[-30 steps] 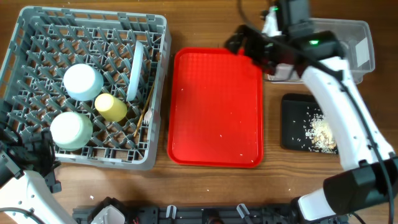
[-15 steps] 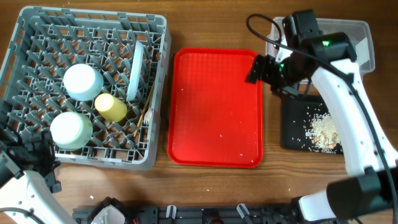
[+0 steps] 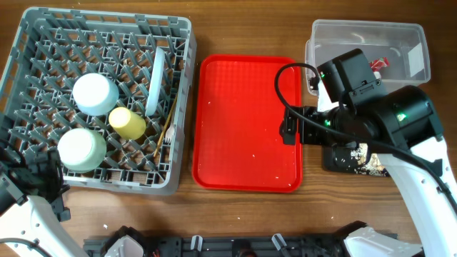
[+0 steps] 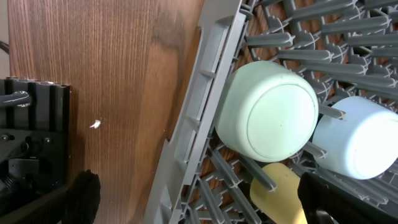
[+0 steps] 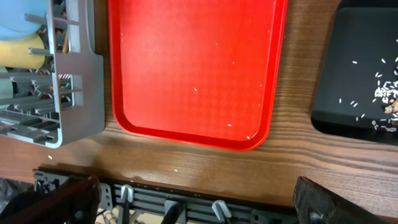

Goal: Sort waste into correct bins and load items into the dishwasher rack

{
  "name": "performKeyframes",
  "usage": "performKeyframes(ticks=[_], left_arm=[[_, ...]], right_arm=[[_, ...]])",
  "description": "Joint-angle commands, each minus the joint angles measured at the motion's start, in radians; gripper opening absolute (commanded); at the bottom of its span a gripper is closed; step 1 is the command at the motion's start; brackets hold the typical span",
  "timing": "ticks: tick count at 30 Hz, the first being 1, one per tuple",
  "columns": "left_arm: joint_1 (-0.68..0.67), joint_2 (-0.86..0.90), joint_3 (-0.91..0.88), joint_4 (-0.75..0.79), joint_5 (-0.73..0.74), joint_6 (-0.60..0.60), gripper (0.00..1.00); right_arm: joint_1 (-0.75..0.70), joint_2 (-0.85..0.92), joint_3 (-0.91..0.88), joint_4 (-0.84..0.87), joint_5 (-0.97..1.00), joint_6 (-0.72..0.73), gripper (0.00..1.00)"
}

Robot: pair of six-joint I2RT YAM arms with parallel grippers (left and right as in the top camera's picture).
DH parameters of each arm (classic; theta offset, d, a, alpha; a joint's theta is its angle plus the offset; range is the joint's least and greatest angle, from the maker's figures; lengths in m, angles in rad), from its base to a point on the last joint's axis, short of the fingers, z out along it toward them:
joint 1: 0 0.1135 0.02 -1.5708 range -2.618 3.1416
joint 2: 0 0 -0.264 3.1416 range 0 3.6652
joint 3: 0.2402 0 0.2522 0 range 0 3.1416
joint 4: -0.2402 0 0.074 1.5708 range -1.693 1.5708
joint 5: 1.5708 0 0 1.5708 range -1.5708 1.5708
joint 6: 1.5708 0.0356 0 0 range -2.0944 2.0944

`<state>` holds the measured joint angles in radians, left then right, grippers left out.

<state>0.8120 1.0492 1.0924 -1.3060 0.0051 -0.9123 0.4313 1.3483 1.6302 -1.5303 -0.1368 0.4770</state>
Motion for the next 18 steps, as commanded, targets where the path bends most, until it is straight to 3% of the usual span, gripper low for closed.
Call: performKeyframes(ticks=[1, 10, 14, 18], left_arm=[[0.005, 0.001, 0.007, 0.000, 0.002, -0.016, 1.00], [0.005, 0.001, 0.007, 0.000, 0.002, -0.016, 1.00], [0.005, 0.001, 0.007, 0.000, 0.002, -0.016, 1.00], [0.005, 0.001, 0.007, 0.000, 0.002, -0.016, 1.00]], right_arm=[[0.003, 0.007, -0.003, -0.003, 0.020, -0.008, 1.00], [0.003, -0.005, -0.003, -0.006, 0.066, -0.034, 1.00], [0.002, -0.128, -0.053, 0.131, 0.055, -0.093, 1.00], [-0.067, -0.311, -0.232, 0.246, 0.039, -0.097, 1.00]])
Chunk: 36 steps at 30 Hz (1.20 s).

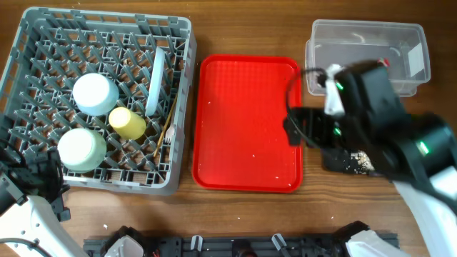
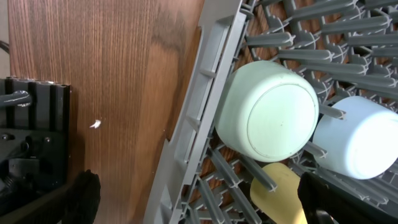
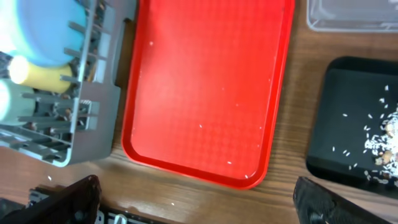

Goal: Sort waste into correct bins and load items into the dishwasher rack

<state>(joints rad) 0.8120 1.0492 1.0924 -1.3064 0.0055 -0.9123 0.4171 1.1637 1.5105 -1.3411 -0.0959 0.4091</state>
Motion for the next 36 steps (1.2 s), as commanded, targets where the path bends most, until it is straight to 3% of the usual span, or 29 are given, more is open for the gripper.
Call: performKeyframes(ticks=[1, 5, 16, 25, 36], left_arm=[[0.005, 0.001, 0.007, 0.000, 0.001, -0.016, 1.00], [0.005, 0.001, 0.007, 0.000, 0.001, -0.016, 1.00], [0.005, 0.001, 0.007, 0.000, 0.001, -0.016, 1.00], [0.005, 0.001, 0.007, 0.000, 0.001, -0.016, 1.00], [0.005, 0.001, 0.007, 0.000, 0.001, -0.016, 1.00]], right_arm=[[-0.077, -0.166, -0.159, 0.091, -0.021, -0.047, 1.00], [-0.203, -0.408, -0.477, 0.372, -0.185, -0.212, 1.00], [-0.347, -0.936, -1.126, 0.885, -0.312, -0.227, 1.00], [-0.366, -1.083, -1.348, 1.150, -0.301, -0.360, 0.99], [-0.367, -1.160, -1.467, 1.280, -0.104, -0.294, 1.00]])
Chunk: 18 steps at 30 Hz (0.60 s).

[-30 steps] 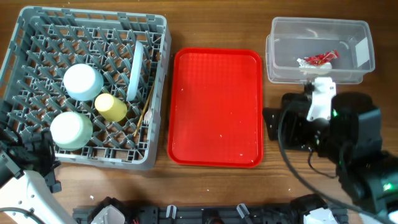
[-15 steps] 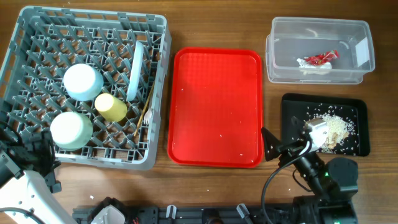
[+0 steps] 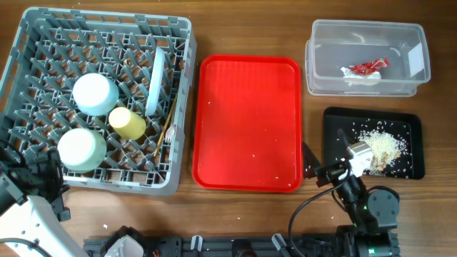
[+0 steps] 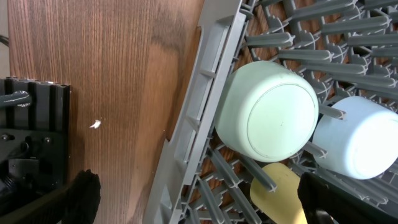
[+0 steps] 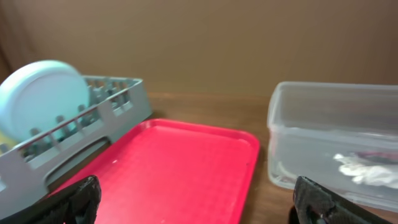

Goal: Sort waste into correct bins and load items into the dishwasher rack

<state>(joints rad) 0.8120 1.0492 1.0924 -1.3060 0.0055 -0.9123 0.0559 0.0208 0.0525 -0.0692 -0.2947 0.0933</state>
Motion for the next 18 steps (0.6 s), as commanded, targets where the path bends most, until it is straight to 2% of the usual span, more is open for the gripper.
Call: performKeyframes(ticks=[1, 13, 18], left_arm=[[0.005, 0.001, 0.007, 0.000, 0.001, -0.016, 1.00], [0.005, 0.001, 0.007, 0.000, 0.001, -0.016, 1.00], [0.005, 0.001, 0.007, 0.000, 0.001, -0.016, 1.00]], right_arm=[[-0.006, -0.018, -0.010, 0.008, 0.111, 0.016, 1.00], [-0.015, -0.018, -0.048, 0.083, 0.150, -0.042, 1.00], [-0.015, -0.018, -0.048, 0.080, 0.150, -0.129, 1.00]])
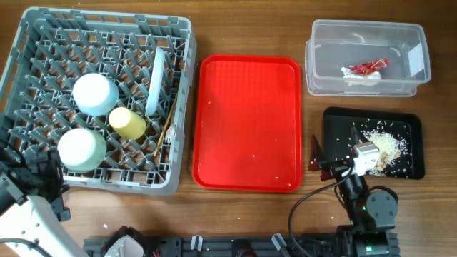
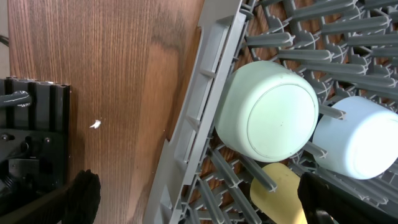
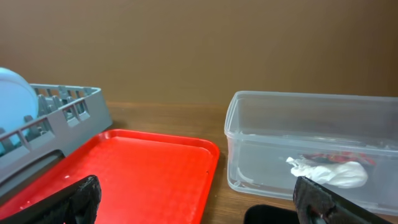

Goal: Sort waste into correct bins and load items into the dishwasher rack

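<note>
The grey dishwasher rack [image 1: 180, 43] holds a pale green bowl [image 1: 81, 148], a light blue bowl [image 1: 95, 93], a yellow cup [image 1: 127, 123], an upright plate [image 1: 156, 78] and wooden chopsticks [image 1: 166, 132]. The red tray [image 1: 248, 121] carries only crumbs. A clear bin [image 1: 368, 32] contains a red wrapper [image 1: 370, 67] and white paper. Rice lies in the black bin [image 1: 335, 121]. My left gripper [image 2: 199, 205] hangs open over the rack's rim [image 2: 199, 106], beside the green bowl [image 2: 267, 112]. My right gripper [image 3: 202, 208] is open and empty, low at the table's front, facing the tray [image 3: 124, 168] and clear bin [image 3: 249, 143].
The rack fills the left of the table, the tray the middle, and the two bins the right. A black rail [image 1: 235, 246] runs along the front edge. My right arm [image 1: 364, 207] is folded at the front right, my left arm [image 1: 32, 182] at the front left.
My right gripper has turned a little to the right: the clear bin fills more of its view and the rack less. The left gripper and all objects are unchanged.
My right arm first stretched over the table between tray and bins, its camera looking down on the tray. Then it was higher. Later it sat folded at the front edge, looking level across the table, as now. The left gripper stayed open at the rack.
</note>
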{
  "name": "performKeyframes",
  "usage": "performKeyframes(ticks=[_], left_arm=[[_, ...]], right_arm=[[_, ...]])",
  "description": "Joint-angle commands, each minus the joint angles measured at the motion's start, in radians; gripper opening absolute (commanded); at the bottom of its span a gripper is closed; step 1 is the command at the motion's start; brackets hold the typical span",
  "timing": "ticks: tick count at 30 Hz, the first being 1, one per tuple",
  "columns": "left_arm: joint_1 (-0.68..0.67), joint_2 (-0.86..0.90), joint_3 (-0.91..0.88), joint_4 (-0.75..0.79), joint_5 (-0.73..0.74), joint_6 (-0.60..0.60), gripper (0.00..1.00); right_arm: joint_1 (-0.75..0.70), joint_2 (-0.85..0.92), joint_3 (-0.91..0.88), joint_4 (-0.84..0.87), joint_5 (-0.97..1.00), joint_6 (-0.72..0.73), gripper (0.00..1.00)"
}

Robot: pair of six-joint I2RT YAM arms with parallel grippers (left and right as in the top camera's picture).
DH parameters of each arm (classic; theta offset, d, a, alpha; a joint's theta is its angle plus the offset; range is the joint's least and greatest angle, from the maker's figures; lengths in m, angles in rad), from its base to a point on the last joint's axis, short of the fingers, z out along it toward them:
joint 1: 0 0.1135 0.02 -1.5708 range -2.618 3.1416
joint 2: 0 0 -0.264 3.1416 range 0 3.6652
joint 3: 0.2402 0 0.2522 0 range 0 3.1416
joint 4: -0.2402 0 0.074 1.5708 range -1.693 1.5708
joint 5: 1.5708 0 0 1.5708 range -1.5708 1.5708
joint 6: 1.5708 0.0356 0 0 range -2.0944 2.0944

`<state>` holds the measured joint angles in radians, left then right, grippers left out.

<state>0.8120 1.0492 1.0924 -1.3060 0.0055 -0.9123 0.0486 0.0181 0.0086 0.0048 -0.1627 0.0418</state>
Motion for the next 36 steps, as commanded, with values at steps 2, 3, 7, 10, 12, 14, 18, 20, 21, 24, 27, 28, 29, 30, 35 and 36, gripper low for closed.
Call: performKeyframes(ticks=[2, 3, 7, 10, 12, 14, 18, 20, 21, 24, 27, 28, 29, 30, 35, 36], left_arm=[[0.005, 0.001, 0.007, 0.000, 0.001, -0.016, 1.00], [0.005, 0.001, 0.007, 0.000, 0.001, -0.016, 1.00], [0.005, 0.001, 0.007, 0.000, 0.001, -0.016, 1.00], [0.005, 0.001, 0.007, 0.000, 0.001, -0.016, 1.00], [0.005, 0.001, 0.007, 0.000, 0.001, -0.016, 1.00], [0.005, 0.001, 0.007, 0.000, 0.001, -0.016, 1.00], [0.005, 0.001, 0.007, 0.000, 0.001, -0.016, 1.00], [0.005, 0.001, 0.007, 0.000, 0.001, -0.016, 1.00], [0.005, 0.001, 0.007, 0.000, 0.001, -0.016, 1.00], [0.005, 0.001, 0.007, 0.000, 0.001, -0.016, 1.00], [0.005, 0.001, 0.007, 0.000, 0.001, -0.016, 1.00], [0.005, 0.001, 0.007, 0.000, 0.001, -0.016, 1.00], [0.005, 0.001, 0.007, 0.000, 0.001, -0.016, 1.00], [0.005, 0.001, 0.007, 0.000, 0.001, -0.016, 1.00], [0.005, 0.001, 0.007, 0.000, -0.009, -0.015, 1.00], [0.005, 0.001, 0.007, 0.000, -0.024, -0.016, 1.00]], right_arm=[[-0.008, -0.015, -0.004, 0.005, 0.020, -0.158, 1.00], [-0.008, -0.015, -0.003, 0.002, 0.034, -0.187, 1.00], [-0.008, -0.015, -0.003, 0.002, 0.033, -0.125, 1.00], [-0.008, -0.015, -0.003, 0.002, 0.032, -0.053, 1.00], [-0.008, -0.015, -0.003, 0.003, 0.032, -0.005, 1.00], [-0.008, -0.015, -0.003, 0.003, 0.033, -0.002, 0.99], [-0.008, -0.014, -0.003, 0.003, 0.033, -0.002, 1.00], [-0.008, -0.014, -0.003, 0.003, 0.033, -0.002, 1.00], [-0.008, -0.014, -0.003, 0.003, 0.033, -0.002, 1.00], [-0.008, -0.014, -0.003, 0.003, 0.033, -0.002, 1.00], [-0.008, -0.014, -0.003, 0.003, 0.033, -0.002, 1.00], [-0.008, -0.014, -0.003, 0.003, 0.033, -0.002, 1.00], [-0.008, -0.014, -0.003, 0.003, 0.033, -0.002, 1.00], [-0.008, -0.014, -0.003, 0.003, 0.033, -0.002, 1.00], [-0.008, -0.014, -0.003, 0.003, 0.033, -0.002, 1.00], [-0.008, -0.014, -0.003, 0.003, 0.033, -0.002, 1.00]])
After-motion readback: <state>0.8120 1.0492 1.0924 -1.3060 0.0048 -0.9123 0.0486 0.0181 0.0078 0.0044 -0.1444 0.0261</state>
